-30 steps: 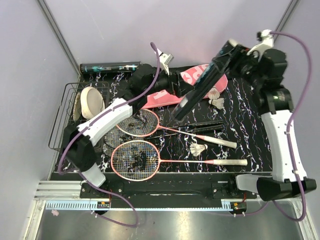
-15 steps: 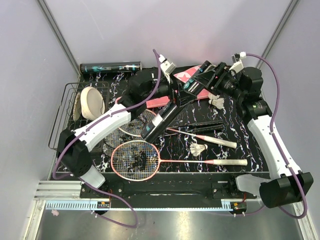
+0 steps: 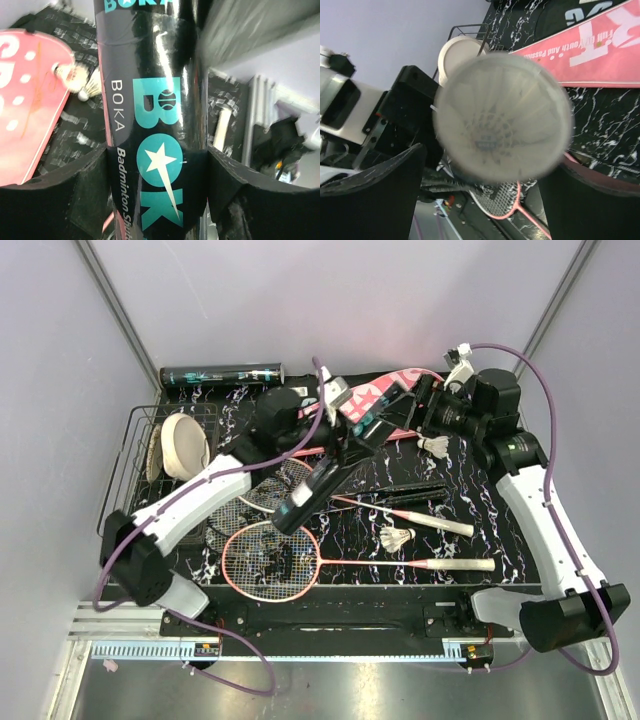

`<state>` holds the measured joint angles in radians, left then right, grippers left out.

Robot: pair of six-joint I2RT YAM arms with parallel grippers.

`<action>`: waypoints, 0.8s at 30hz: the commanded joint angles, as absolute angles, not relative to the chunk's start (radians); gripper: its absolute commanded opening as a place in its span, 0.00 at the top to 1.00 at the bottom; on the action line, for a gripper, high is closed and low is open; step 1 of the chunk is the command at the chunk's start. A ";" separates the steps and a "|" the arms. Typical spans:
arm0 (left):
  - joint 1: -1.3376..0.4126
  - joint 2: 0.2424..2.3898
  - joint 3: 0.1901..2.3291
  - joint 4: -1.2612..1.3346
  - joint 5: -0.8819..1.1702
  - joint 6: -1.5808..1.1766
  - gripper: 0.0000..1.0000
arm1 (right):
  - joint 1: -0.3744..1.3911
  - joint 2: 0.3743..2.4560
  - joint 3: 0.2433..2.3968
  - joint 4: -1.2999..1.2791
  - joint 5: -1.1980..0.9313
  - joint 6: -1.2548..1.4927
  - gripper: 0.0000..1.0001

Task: Pack up the badminton gear
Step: Open the lid of the shuttle tube.

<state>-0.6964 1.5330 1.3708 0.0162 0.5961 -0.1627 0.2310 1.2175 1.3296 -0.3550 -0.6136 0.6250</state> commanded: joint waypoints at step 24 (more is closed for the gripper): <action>-0.617 1.062 0.962 -0.150 0.620 0.227 0.82 | 0.330 1.262 1.381 -0.408 -0.969 0.362 0.51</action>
<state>-0.6174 1.1095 0.9581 -0.2462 0.5591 0.1951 0.3012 1.2530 1.3952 -0.4416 -0.9550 0.3805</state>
